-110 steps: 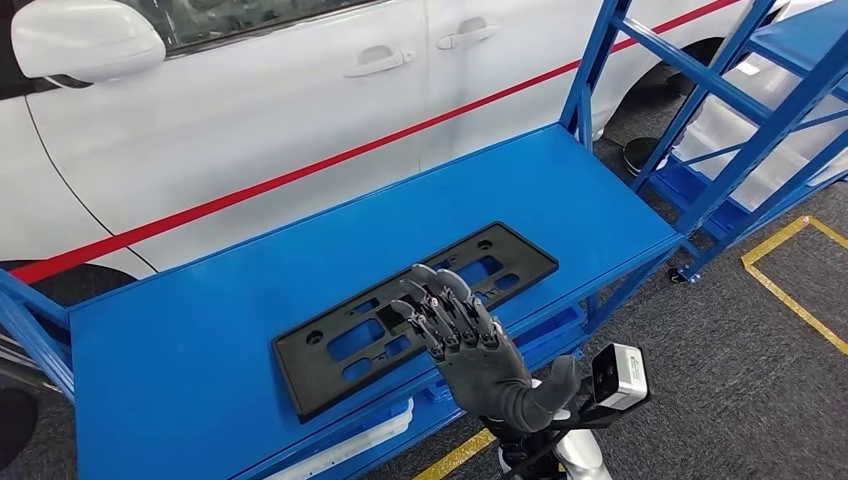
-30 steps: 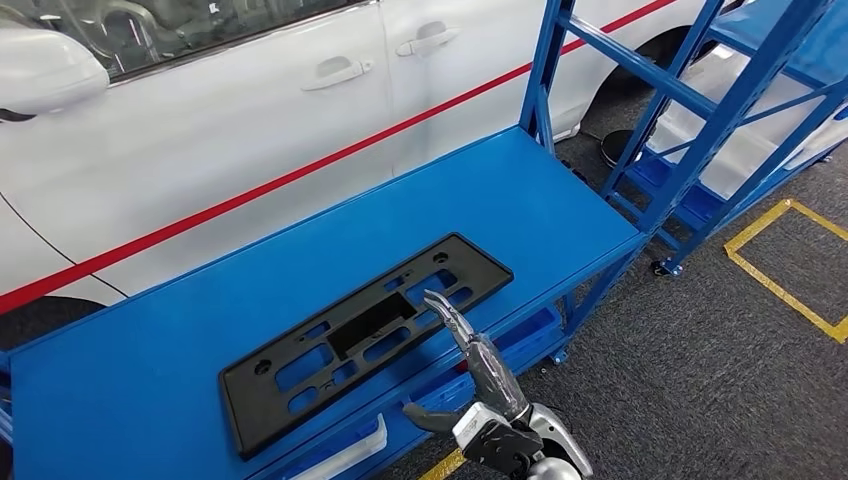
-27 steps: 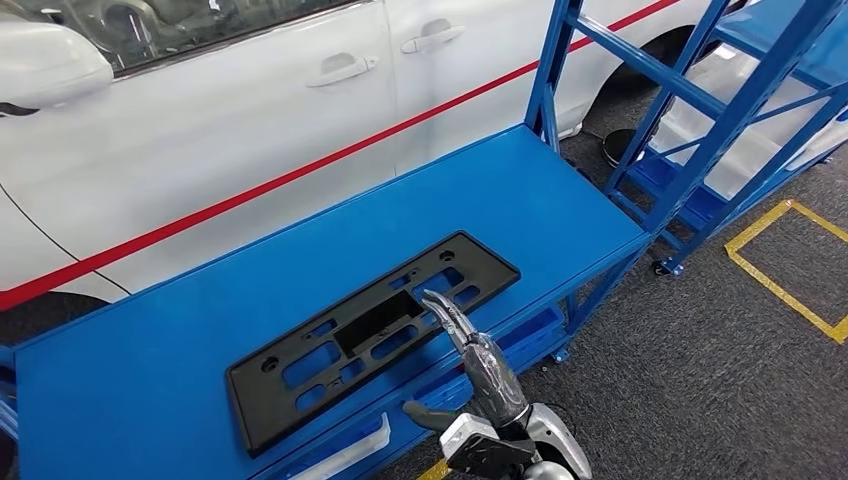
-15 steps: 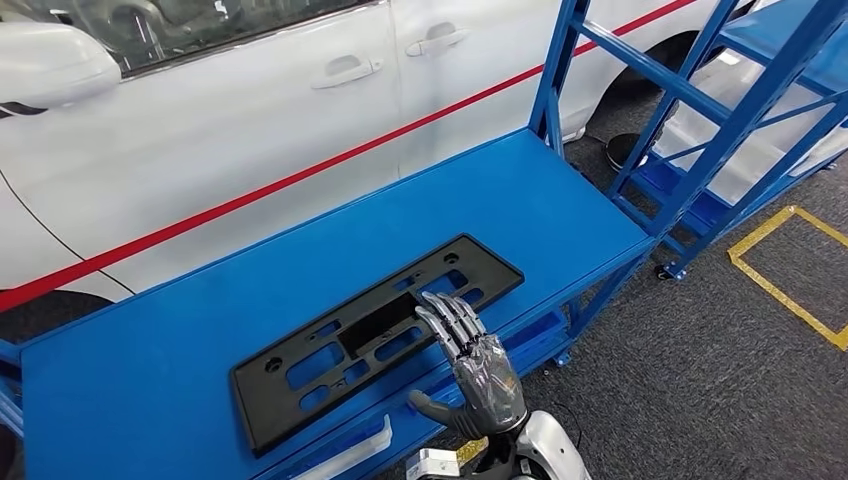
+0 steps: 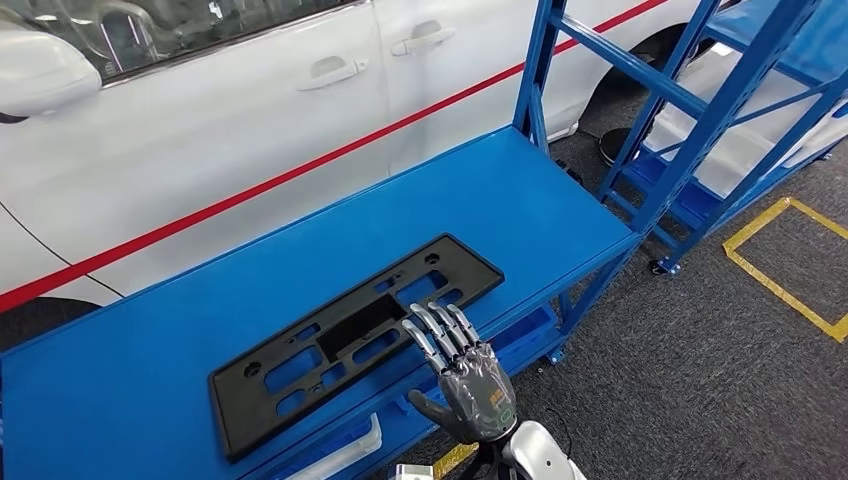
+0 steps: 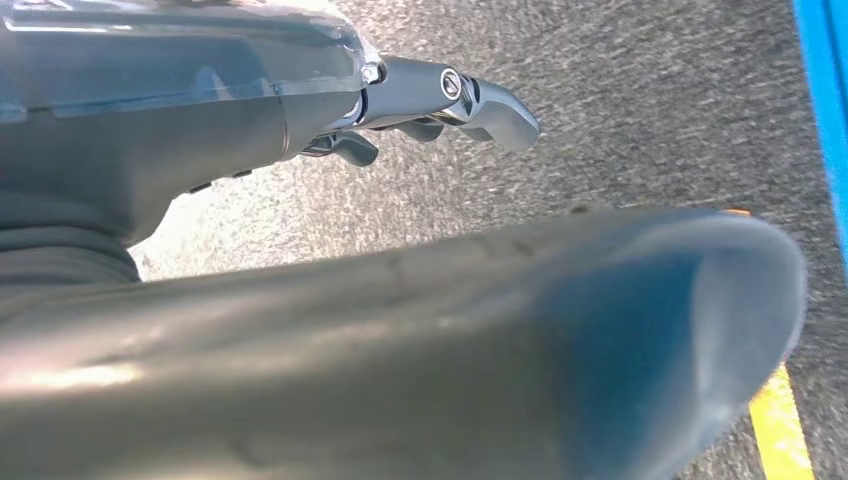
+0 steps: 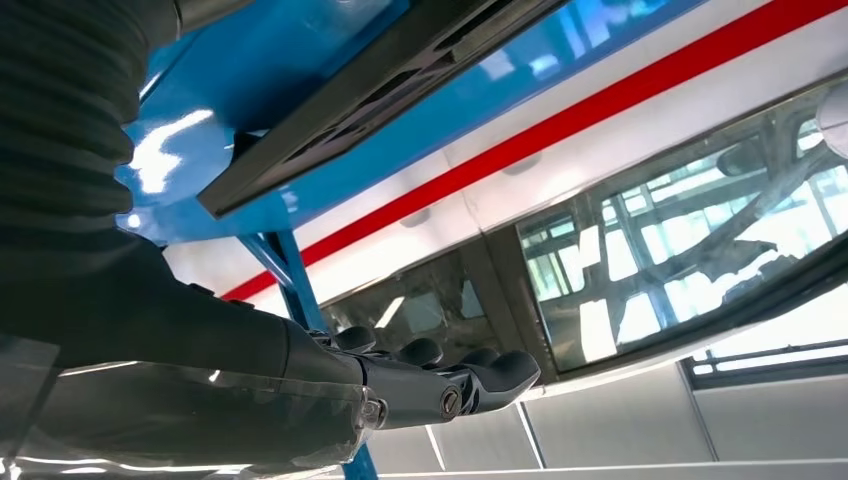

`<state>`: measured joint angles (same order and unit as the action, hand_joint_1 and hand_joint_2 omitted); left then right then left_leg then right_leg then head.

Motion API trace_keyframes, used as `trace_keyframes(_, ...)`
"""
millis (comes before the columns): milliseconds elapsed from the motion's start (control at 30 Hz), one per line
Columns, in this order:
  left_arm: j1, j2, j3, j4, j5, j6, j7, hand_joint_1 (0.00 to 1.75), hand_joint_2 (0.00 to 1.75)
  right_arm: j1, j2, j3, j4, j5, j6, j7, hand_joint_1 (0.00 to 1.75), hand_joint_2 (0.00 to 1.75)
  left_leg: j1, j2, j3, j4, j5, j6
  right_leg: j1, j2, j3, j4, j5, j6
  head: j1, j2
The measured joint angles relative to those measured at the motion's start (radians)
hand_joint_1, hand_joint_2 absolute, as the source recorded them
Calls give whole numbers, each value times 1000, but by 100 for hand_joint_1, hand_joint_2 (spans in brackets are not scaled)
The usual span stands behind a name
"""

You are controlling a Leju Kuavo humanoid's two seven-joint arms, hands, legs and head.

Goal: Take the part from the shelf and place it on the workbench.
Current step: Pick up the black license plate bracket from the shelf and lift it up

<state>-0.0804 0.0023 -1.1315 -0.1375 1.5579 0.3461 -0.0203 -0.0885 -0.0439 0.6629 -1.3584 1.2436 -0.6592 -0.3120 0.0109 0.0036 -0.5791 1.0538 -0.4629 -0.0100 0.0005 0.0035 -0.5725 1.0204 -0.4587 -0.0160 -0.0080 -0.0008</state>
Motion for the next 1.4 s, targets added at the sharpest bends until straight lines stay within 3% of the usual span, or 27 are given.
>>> trace_keyframes(167,0,-1,0,0,0,-7,0,0,0,-29,-4,16,35,-16,0,-3,0,175,1,-1,16,-42,10,26,0,1,-8,18,-13,24,2,0)
trace_keyframes(233,-1,-2,0,0,0,-9,-1,0,0,-42,-5,22,48,-19,2,-4,0,175,5,0,19,-49,14,34,-4,1,-46,102,-64,33,4,0)
trace_keyframes(300,-1,-2,0,0,0,-11,-1,0,0,-58,-5,34,70,-24,10,-9,0,175,5,1,18,-49,14,36,-9,0,-111,231,-120,40,5,0)
trace_keyframes(333,-1,-2,0,0,0,-12,-1,0,0,-66,-4,41,84,-28,17,-13,0,175,5,1,18,-49,14,36,-12,0,-132,270,-128,43,5,0)
trace_keyframes(367,-1,-2,0,0,0,-13,-2,0,0,-75,-3,49,99,-34,24,-19,0,175,5,0,19,-49,14,36,-14,-1,-135,273,-115,44,5,0)
trace_keyframes(400,-1,-3,0,0,0,-14,-3,0,0,-84,-1,57,115,-41,30,-27,0,175,5,-1,20,-49,13,35,-16,-1,-118,236,-85,44,5,0)
trace_keyframes(467,-2,-4,0,0,0,-15,-5,0,0,-106,4,72,142,-55,33,-41,0,175,4,-2,25,-48,10,29,-16,-3,-49,96,-18,39,5,0)
trace_keyframes(533,-2,-5,0,0,-1,-16,-6,0,0,-123,8,83,165,-65,31,-52,0,175,1,-3,26,-47,8,19,-11,-3,-8,7,9,32,4,0)
trace_keyframes(633,-1,-4,-1,0,-2,-17,-6,0,0,-135,12,95,196,-79,30,-60,0,175,1,-3,25,-47,6,1,-7,-2,-6,-6,9,18,4,0)
trace_keyframes(700,-2,-4,-2,0,-5,-17,-5,0,0,-148,16,105,218,-95,30,-73,0,175,4,-4,9,-8,-22,-8,-11,-3,-2,-14,14,5,3,0)
trace_keyframes(800,-2,-4,-2,0,-8,-17,-2,0,0,-176,30,125,265,-126,33,-99,0,175,4,-4,-82,182,-114,-15,-8,-3,-3,-17,15,-6,2,0)
trace_keyframes(833,-1,-4,-3,0,-8,-17,-2,0,0,-185,35,132,283,-135,35,-105,0,175,4,-4,-108,234,-128,-16,-6,-3,-3,-17,15,-7,2,0)
trace_keyframes(867,-1,-4,-3,0,-7,-17,-2,0,0,-193,42,140,300,-142,37,-111,0,175,4,-4,-118,251,-123,-17,-5,-3,-2,-16,14,-8,2,0)
trace_keyframes(900,-1,-4,-3,0,-7,-17,-3,0,0,-201,48,147,315,-148,40,-115,0,175,4,-4,-108,226,-97,-16,-4,-2,-1,-14,13,-8,2,0)
trace_keyframes(967,-1,-3,-3,0,-6,-17,-3,0,0,-219,61,159,337,-157,45,-122,0,175,4,-3,-48,91,-24,-9,-3,-1,1,-10,10,-6,2,0)
trace_keyframes(1033,-3,-2,-3,0,-5,-17,-4,0,0,-237,73,168,355,-168,53,-126,0,175,1,-4,-1,-14,12,0,0,0,-3,-3,6,1,3,0)
trace_keyframes(1133,-4,-2,-3,0,-6,-18,-4,0,0,-260,87,183,384,-188,62,-134,0,175,0,-5,5,-37,15,14,2,-1,-7,0,5,15,4,0)
trace_keyframes(1200,-5,-2,-3,0,-8,-20,-4,0,0,-272,94,190,399,-198,65,-140,0,175,4,-5,8,-44,20,25,0,-1,-18,26,-14,26,4,0)
trace_keyframes(1333,-5,-1,-4,0,-9,-26,-4,0,0,-287,98,201,426,-202,66,-144,0,175,5,-4,7,-47,23,35,-8,-1,-128,255,-121,41,5,0)
trace_keyframes(1367,-5,-1,-4,0,-9,-27,-4,0,0,-287,98,203,432,-202,66,-144,0,175,4,-5,7,-46,23,35,-9,-2,-143,281,-121,43,5,0)
trace_keyframes(1400,-4,-1,-4,0,-10,-27,-4,0,0,-287,98,205,437,-203,65,-145,0,175,4,-6,8,-46,22,34,-10,-2,-140,269,-102,43,5,0)
